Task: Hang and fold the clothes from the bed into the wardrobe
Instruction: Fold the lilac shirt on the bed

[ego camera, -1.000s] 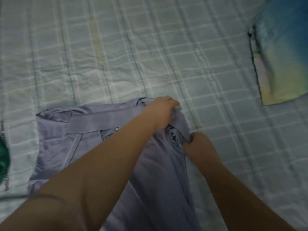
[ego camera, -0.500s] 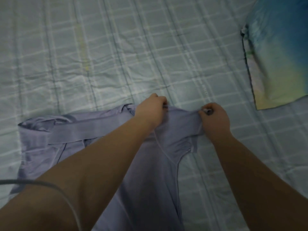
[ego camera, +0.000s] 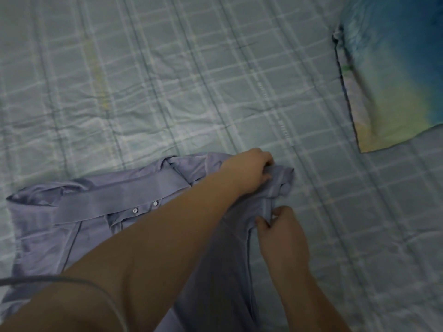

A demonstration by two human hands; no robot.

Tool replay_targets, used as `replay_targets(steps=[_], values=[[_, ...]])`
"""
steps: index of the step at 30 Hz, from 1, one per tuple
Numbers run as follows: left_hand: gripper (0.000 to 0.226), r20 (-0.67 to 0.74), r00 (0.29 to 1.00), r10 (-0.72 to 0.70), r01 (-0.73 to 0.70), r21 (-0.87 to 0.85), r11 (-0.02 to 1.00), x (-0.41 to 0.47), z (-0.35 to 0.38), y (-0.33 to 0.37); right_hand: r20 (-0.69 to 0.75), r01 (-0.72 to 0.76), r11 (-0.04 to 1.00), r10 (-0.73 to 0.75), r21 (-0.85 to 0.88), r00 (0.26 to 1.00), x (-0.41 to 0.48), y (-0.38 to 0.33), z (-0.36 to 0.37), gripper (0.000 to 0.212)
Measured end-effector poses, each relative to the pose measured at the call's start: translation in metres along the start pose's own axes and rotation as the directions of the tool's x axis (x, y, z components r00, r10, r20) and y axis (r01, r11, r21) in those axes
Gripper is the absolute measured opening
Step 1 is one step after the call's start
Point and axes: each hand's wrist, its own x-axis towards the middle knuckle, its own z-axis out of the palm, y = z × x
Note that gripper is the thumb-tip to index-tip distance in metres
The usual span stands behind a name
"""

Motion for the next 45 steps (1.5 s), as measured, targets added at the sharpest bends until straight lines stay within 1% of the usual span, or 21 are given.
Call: replay_targets(steps=[1, 3, 5, 8, 10, 12, 16, 18, 20, 22, 24, 27, 29, 32, 34, 35, 36, 38, 40, 42, 45], values=[[0.034, 0.026, 1.0, 0.001, -0.001, 0.011, 1.0, 0.0, 0.004, -0.001, 0.029, -0.007, 1.0, 0.007, 0.004, 1.0, 0.001, 0.001, -0.001, 0.024], [0.028, 0.006, 1.0, -0.003, 0.003, 0.011, 1.0, 0.0, 0.011, -0.002, 0.074, -0.043, 0.998, 0.039, 0.047, 0.996, 0.003, 0.006, -0.006, 0.019], [0.02, -0.071, 0.997, -0.006, 0.005, -0.008, 1.0, -0.001, 0.017, 0.001, 0.064, -0.085, 0.991, 0.079, 0.105, 0.995, 0.001, 0.015, -0.015, 0.017], [0.019, -0.186, 0.983, 0.005, -0.016, -0.054, 0.998, -0.002, 0.026, 0.012, 0.04, -0.092, 0.989, 0.088, 0.118, 0.995, -0.013, 0.033, -0.027, 0.021], [0.019, -0.183, 0.983, 0.032, -0.036, -0.019, 0.999, 0.0, 0.032, 0.019, 0.085, -0.128, 0.986, 0.12, 0.104, 0.989, -0.022, 0.044, -0.028, 0.024], [0.017, -0.174, 0.984, 0.038, -0.035, 0.022, 0.999, 0.002, 0.036, 0.022, 0.147, -0.178, 0.973, 0.157, 0.149, 0.977, -0.027, 0.051, -0.025, 0.02], [0.021, -0.162, 0.985, 0.055, -0.047, 0.056, 0.997, 0.004, 0.035, 0.028, 0.165, -0.163, 0.977, 0.14, 0.137, 0.976, -0.023, 0.053, -0.018, 0.011], [0.024, -0.132, 0.99, 0.057, -0.057, 0.001, 0.998, 0.005, 0.034, 0.033, 0.15, -0.174, 0.977, 0.156, 0.121, 0.976, -0.023, 0.048, -0.015, 0.018], [0.026, -0.115, 0.993, 0.022, -0.027, -0.046, 0.999, 0.01, 0.033, 0.039, 0.108, -0.173, 0.977, 0.161, 0.121, 0.981, -0.023, 0.045, -0.014, 0.028], [0.024, -0.121, 0.992, -0.018, 0.007, -0.094, 0.996, 0.015, 0.03, 0.041, 0.079, -0.139, 0.976, 0.127, 0.17, 0.989, -0.024, 0.045, -0.012, 0.03], [0.021, -0.146, 0.988, -0.042, 0.012, -0.199, 0.98, 0.013, 0.021, 0.036, 0.062, -0.111, 0.962, 0.098, 0.248, 0.993, -0.027, 0.043, -0.011, 0.024], [0.011, -0.2, 0.979, -0.04, -0.04, -0.379, 0.924, -0.01, -0.004, 0.022, -0.019, -0.031, 0.933, 0.04, 0.359, 0.999, -0.036, 0.037, -0.009, 0.021], [0.003, -0.218, 0.975, -0.035, -0.077, -0.485, 0.871, -0.037, -0.022, 0.008, -0.062, 0.051, 0.92, -0.029, 0.389, 0.998, -0.047, 0.029, -0.005, 0.023], [0.009, -0.235, 0.966, -0.107, -0.065, -0.621, 0.781, -0.09, -0.042, -0.018, -0.073, 0.224, 0.904, -0.212, 0.363, 0.974, -0.069, 0.016, 0.002, 0.028], [0.027, -0.24, 0.947, -0.212, -0.02, -0.704, 0.709, -0.122, -0.047, -0.038, -0.059, 0.407, 0.875, -0.407, 0.263, 0.912, -0.084, 0.011, 0.007, 0.024], [0.034, -0.251, 0.931, -0.265, 0.007, -0.715, 0.699, -0.136, -0.046, -0.048, -0.029, 0.48, 0.852, -0.486, 0.209, 0.874, -0.09, 0.01, 0.011, 0.023], [0.034, -0.27, 0.911, -0.311, 0.037, -0.699, 0.714, -0.148, -0.043, -0.059, 0.006, 0.532, 0.832, -0.539, 0.156, 0.842, -0.096, 0.009, 0.015, 0.024], [0.025, -0.3, 0.873, -0.384, 0.117, -0.635, 0.763, -0.168, -0.033, -0.08, 0.068, 0.599, 0.799, -0.602, 0.061, 0.796, -0.106, 0.011, 0.025, 0.027], [0.03, -0.286, 0.86, -0.424, 0.204, -0.568, 0.797, -0.186, -0.021, -0.098, 0.135, 0.646, 0.763, -0.637, -0.029, 0.759, -0.115, 0.014, 0.038, 0.025], [0.034, -0.257, 0.865, -0.431, 0.265, -0.497, 0.826, -0.199, -0.006, -0.113, 0.205, 0.681, 0.726, -0.655, -0.098, 0.728, -0.119, 0.017, 0.052, 0.021], [0.032, -0.307, 0.856, -0.417, 0.281, -0.4, 0.872, -0.209, 0.01, -0.127, 0.279, 0.692, 0.691, -0.636, -0.209, 0.719, -0.123, 0.02, 0.065, 0.033]])
